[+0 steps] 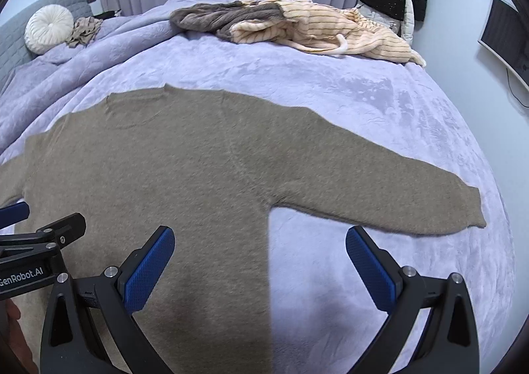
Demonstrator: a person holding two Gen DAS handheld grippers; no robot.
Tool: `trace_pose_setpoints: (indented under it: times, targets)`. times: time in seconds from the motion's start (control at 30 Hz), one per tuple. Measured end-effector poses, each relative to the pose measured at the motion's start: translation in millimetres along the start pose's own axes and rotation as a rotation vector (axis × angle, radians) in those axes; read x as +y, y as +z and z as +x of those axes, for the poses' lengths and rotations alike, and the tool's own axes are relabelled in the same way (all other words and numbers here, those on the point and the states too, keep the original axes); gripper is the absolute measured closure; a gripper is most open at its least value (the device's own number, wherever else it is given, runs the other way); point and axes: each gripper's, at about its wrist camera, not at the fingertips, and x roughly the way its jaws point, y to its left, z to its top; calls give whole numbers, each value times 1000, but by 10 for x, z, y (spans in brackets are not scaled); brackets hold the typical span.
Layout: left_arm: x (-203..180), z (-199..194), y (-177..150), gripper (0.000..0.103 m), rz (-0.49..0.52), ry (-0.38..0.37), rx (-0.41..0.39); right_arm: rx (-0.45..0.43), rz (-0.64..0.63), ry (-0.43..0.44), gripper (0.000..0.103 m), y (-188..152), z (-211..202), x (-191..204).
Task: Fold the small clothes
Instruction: 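Move the right tool over the sweater toward one sleeve cuff, then close the right tool on the ribbed sleeve cuff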
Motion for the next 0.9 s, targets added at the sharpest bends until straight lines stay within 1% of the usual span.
trace_pose_setpoints:
  times: [0.2,0.27,0.43,0.7,0.8,0.9]
  targets:
    - [-316,-30,122,0,45,0,-16,-14,38,-14,0,65,-23,-253]
    - [-357,-89,129,0,35,-26,-34,-15,51,-18,0,70,-26,-325]
    - [-570,-66,233,0,40,-17,-21,-22,65,-33,0,86,-18,-503]
    - [-1020,-15,382,0,75,-7,-20,-22,140,-70,0,111,17,-1026]
    - [-1203,20,423,0,93,-24,-2,-16,171,-84,0,111,43,-1236]
    - [-1386,48,456,0,115,-23,2,-14,207,-99,0,90,77,-1473]
